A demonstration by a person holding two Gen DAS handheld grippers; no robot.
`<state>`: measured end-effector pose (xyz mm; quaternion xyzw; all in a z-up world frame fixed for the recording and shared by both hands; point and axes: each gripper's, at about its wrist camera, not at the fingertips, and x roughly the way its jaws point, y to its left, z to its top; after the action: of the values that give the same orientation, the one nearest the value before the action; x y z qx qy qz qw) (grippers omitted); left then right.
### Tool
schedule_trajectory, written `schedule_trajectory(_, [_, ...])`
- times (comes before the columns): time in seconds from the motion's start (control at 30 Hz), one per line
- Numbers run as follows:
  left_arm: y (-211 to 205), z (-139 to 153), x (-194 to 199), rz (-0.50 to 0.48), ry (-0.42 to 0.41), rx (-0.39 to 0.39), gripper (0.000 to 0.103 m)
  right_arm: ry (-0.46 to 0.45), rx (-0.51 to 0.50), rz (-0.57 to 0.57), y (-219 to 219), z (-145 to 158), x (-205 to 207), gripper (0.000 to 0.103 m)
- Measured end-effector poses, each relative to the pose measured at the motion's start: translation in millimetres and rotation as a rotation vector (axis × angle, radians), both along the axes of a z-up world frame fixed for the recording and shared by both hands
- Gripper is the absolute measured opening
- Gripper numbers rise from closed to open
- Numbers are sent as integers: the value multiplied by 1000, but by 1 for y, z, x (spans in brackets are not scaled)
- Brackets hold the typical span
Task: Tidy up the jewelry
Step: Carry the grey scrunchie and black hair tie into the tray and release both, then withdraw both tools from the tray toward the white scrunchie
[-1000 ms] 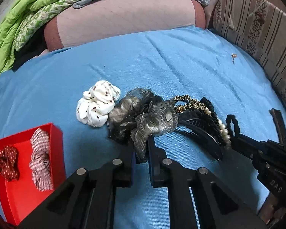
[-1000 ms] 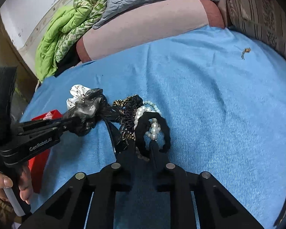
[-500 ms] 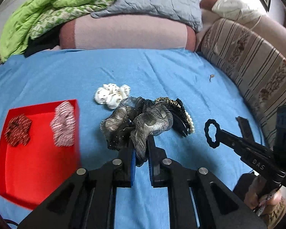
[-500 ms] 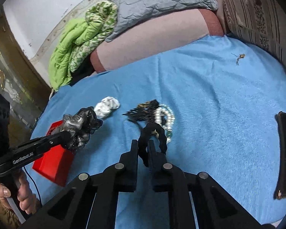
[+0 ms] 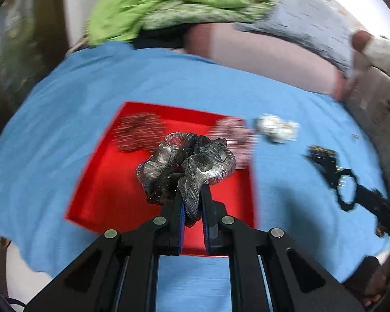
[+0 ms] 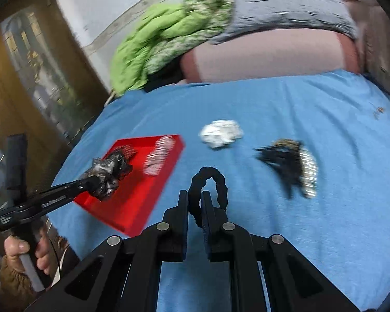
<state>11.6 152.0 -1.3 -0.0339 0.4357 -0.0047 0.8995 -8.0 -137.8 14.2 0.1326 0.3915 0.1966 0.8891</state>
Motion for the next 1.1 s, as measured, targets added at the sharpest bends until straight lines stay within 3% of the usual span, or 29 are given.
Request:
schedule_trajectory(0.13, [37,-10,3,97,23,44,10,-11,-21,108,51,6,9,11])
schedule_trajectory(0.27, [62,-23,6,149,53,29,11,-1,-51,192,96,0,19,11])
schedule_trajectory(0.57, [85,-42,4,175,68,28,15,102,-140,296,170,-47,43,11])
schedule_trajectory(0.77, [91,-39,0,179,48,30,27,128,-167,334,188,-58,41,11])
schedule_trajectory(0.9, [93,-28,-6,197,19,19,46,140,-156,331,190,-57,39,13])
schedule_trajectory(1.1, [87,-3,-18,202,-31,29,51,116,-121,276,168,-39,28,39])
